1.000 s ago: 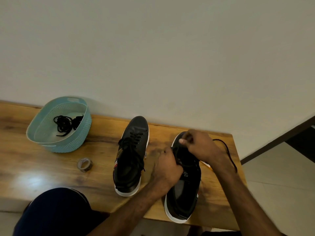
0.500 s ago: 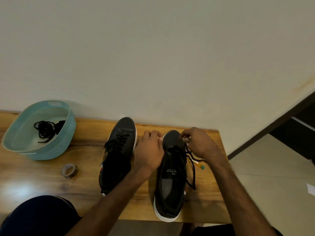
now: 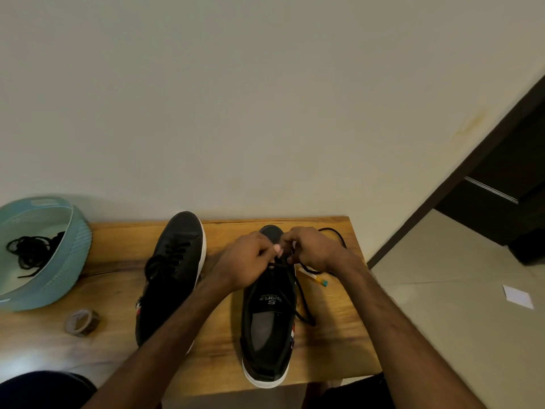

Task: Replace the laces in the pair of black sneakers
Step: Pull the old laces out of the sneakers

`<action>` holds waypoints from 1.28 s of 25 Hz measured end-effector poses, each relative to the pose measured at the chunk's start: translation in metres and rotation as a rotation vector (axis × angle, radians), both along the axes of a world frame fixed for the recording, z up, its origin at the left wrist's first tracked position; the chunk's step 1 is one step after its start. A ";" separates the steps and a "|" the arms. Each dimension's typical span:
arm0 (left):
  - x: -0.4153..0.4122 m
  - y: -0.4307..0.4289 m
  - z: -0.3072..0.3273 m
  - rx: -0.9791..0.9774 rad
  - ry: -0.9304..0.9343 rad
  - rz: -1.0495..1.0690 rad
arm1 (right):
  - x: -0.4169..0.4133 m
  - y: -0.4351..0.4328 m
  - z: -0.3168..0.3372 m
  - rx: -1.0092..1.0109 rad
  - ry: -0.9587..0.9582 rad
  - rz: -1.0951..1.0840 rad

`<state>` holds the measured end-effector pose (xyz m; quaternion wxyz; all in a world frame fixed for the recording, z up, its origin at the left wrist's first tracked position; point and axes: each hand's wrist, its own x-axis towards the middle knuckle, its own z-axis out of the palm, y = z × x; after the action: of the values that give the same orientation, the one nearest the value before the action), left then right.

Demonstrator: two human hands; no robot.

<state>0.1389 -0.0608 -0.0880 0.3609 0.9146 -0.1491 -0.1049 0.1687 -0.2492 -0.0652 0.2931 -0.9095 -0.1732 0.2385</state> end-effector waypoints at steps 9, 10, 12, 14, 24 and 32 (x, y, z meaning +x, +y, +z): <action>0.004 -0.022 0.001 0.320 -0.158 0.056 | 0.006 -0.016 -0.008 0.090 -0.028 -0.067; 0.006 -0.019 0.002 0.259 -0.206 0.129 | 0.007 -0.016 -0.009 0.089 -0.029 -0.085; 0.009 -0.003 0.013 -0.016 -0.157 0.345 | 0.009 -0.018 -0.010 0.067 -0.022 -0.135; 0.012 0.028 0.035 -0.581 0.157 0.600 | 0.011 -0.020 -0.009 0.030 -0.030 -0.146; 0.101 0.354 -0.054 -0.574 -0.308 1.019 | 0.010 -0.009 -0.004 -0.106 -0.099 -0.086; 0.002 0.028 0.063 0.296 -0.301 0.126 | 0.015 -0.008 -0.006 -0.071 -0.072 -0.060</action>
<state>0.1405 -0.0328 -0.0254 0.2021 0.9705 -0.1266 0.0347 0.1832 -0.2569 -0.0712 0.2612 -0.9321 -0.1478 0.2030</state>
